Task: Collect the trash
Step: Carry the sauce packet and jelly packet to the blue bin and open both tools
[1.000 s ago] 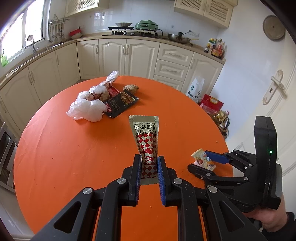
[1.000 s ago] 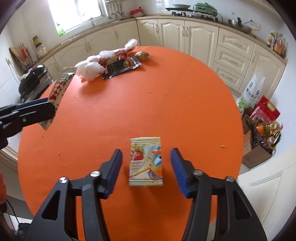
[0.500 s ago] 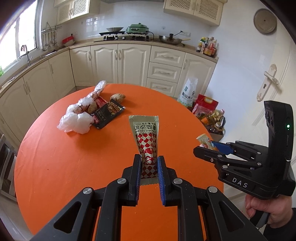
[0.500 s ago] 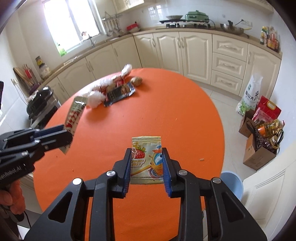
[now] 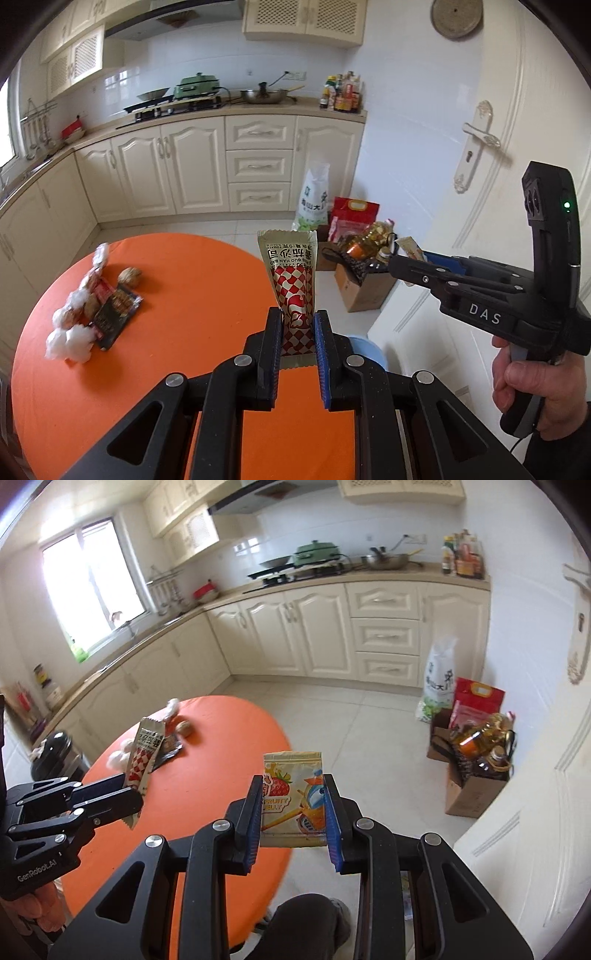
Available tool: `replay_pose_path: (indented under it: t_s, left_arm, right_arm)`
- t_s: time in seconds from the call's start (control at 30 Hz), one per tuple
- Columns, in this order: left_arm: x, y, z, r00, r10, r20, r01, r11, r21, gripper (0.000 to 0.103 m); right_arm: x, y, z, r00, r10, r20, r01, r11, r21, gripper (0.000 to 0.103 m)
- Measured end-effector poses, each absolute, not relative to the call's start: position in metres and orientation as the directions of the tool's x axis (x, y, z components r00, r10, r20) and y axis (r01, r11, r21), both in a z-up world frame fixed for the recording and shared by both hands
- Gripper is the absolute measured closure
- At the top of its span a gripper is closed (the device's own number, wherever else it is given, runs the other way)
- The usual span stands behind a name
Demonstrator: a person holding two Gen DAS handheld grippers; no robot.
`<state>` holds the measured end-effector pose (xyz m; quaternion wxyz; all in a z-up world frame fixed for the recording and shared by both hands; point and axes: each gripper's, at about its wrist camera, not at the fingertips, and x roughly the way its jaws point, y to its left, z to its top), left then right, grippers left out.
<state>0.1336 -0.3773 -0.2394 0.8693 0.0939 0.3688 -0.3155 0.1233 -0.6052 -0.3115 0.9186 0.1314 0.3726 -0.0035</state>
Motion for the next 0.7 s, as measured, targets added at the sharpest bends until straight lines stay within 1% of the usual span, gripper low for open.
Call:
replay_pose_path:
  t_s: [0.13, 0.23, 0.37, 0.53, 0.7]
  left_arm:
    - [0.143, -0.429, -0.248, 0.458, -0.525, -0.717, 0.684, 0.724, -0.093, 0.090]
    - [0.155, -0.466, -0.262, 0.380, -0.554, -0.741, 0.722, 0.678, -0.137, 0.090]
    - [0.173, -0.513, -0.291, 0.266, -0.559, -0.785, 0.754, 0.628, -0.192, 0.090]
    - [0.200, -0.560, -0.339, 0.151, -0.513, -0.845, 0.762, 0.605, -0.232, 0.090]
    - [0.224, -0.607, -0.387, 0.062, -0.424, -0.904, 0.766, 0.600, -0.229, 0.090]
  right_arm:
    - [0.111, -0.660, -0.319, 0.714, 0.005, -0.700, 0.227, 0.944, 0.239, 0.074]
    - [0.106, -0.694, -0.332, 0.689, -0.049, -0.723, 0.305, 0.925, 0.228, 0.074]
    - [0.099, -0.737, -0.366, 0.632, -0.082, -0.771, 0.406, 0.882, 0.238, 0.074]
    - [0.097, -0.773, -0.420, 0.555, -0.069, -0.829, 0.486, 0.835, 0.256, 0.074]
    - [0.103, -0.792, -0.474, 0.490, -0.018, -0.871, 0.532, 0.798, 0.283, 0.073]
